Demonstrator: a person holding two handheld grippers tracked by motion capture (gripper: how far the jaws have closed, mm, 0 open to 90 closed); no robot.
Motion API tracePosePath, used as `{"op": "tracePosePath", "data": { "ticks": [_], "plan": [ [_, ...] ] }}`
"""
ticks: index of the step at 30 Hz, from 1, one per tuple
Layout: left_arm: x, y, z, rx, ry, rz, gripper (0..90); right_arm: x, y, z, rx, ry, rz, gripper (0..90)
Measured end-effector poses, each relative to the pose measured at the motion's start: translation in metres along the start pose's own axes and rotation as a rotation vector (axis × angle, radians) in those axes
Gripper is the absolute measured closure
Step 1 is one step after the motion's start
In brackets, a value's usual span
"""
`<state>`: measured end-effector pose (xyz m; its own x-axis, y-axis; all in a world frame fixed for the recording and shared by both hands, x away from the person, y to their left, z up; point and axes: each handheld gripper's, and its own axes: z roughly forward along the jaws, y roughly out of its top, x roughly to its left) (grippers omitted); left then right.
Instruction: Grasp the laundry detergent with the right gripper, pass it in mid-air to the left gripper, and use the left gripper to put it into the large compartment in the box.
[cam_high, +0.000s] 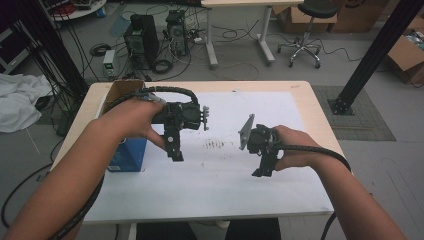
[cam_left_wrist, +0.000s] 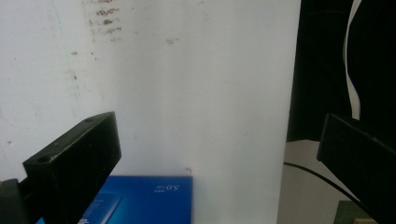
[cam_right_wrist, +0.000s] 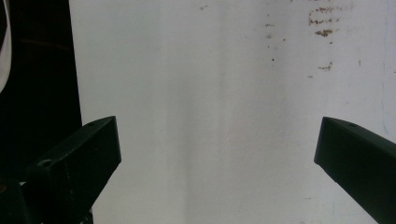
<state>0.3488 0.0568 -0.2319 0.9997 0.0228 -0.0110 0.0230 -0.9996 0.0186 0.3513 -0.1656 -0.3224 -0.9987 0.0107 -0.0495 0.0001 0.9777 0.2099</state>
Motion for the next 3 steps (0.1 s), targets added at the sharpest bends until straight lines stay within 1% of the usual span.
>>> {"op": "tracePosePath", "data": {
  "ticks": [3],
  "plan": [
    [-0.0004, 0.0007, -0.0003, -0.001, 0.002, 0.004, 0.1, 0.0007, -0.0006, -0.0005, -0.001, -0.003, 0.001, 0.1]
  ]
}}
